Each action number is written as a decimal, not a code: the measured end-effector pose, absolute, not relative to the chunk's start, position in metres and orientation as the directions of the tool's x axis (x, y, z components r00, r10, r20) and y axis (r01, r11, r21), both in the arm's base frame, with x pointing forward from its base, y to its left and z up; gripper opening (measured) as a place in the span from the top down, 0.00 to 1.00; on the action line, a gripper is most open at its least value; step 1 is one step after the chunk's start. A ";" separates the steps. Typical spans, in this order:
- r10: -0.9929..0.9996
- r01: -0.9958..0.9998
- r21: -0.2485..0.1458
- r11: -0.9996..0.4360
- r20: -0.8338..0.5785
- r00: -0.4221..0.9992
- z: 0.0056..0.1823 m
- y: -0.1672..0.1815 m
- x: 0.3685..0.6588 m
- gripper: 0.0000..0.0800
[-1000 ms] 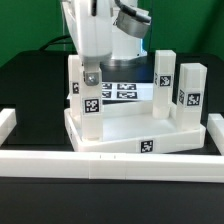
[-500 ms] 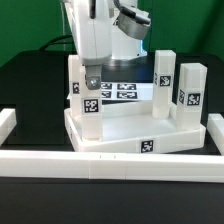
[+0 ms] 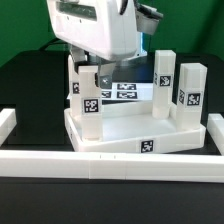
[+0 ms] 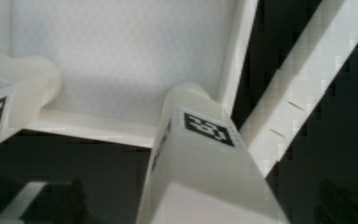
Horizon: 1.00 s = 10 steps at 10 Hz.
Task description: Assemble desk
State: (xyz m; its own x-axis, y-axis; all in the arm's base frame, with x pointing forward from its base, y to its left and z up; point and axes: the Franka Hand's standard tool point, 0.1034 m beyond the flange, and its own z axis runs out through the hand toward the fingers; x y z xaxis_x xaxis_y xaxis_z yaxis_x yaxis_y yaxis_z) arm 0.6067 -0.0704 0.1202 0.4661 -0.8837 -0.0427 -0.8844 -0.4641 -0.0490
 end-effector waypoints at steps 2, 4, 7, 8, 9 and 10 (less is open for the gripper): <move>-0.795 -0.795 -0.054 -0.604 -0.034 0.606 0.120 -0.071 0.607 0.19; -0.631 -0.631 -0.028 -0.776 -0.006 0.776 0.121 -0.072 0.607 0.19; -0.430 -0.429 -0.016 -0.903 0.025 0.903 0.121 -0.072 0.610 0.19; -0.314 -0.314 -0.002 -0.949 0.032 0.949 0.122 -0.073 0.611 0.19; -0.258 -0.259 0.003 -0.966 0.033 0.965 0.122 -0.073 0.611 0.19; -0.154 -0.155 0.020 -0.988 0.039 0.987 0.123 -0.074 0.613 0.19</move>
Offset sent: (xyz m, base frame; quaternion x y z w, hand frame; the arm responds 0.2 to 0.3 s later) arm 0.0001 0.0026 0.0036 -0.0332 0.0314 -0.3279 0.9436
